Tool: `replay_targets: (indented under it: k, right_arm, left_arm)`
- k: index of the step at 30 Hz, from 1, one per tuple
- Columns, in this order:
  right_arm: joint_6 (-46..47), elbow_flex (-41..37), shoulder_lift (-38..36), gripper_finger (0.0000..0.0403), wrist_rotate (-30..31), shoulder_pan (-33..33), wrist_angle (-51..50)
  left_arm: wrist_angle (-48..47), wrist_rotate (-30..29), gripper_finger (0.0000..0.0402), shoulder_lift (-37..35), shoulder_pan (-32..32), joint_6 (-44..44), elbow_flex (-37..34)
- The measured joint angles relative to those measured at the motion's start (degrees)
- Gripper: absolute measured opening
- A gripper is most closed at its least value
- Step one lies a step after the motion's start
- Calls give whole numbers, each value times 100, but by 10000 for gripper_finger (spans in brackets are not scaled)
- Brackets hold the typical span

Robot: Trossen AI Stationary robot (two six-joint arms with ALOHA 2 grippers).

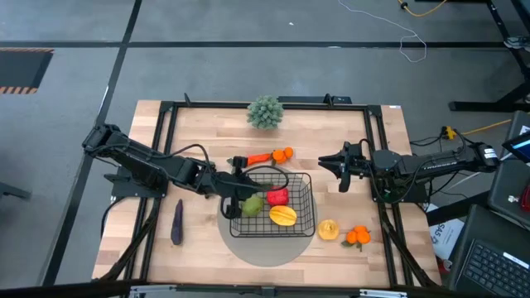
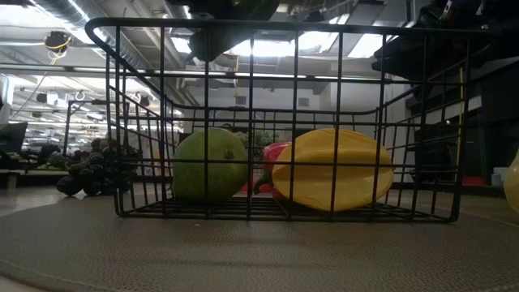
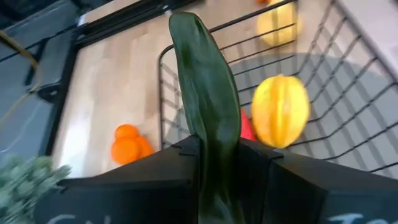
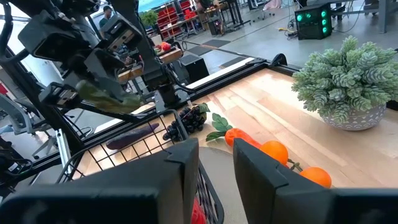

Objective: Build produce basket
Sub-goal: Put the green chili pepper into the black wire basket

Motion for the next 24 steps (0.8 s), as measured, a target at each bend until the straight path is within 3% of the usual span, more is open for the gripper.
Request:
replay_targets:
  k: [10, 18, 24]
  right_arm:
    - [0, 0, 0, 97, 0, -1, -2]
    - [12, 0, -2, 97, 105, -1, -1]
    - [26, 0, 0, 97, 103, -2, 3]
  left_arm:
    - [355, 672, 39, 21, 2, 223, 0]
    - [1971, 1614, 39, 559, 278, 1103, 2]
    - [2548, 2077, 39, 933, 563, 1042, 2]
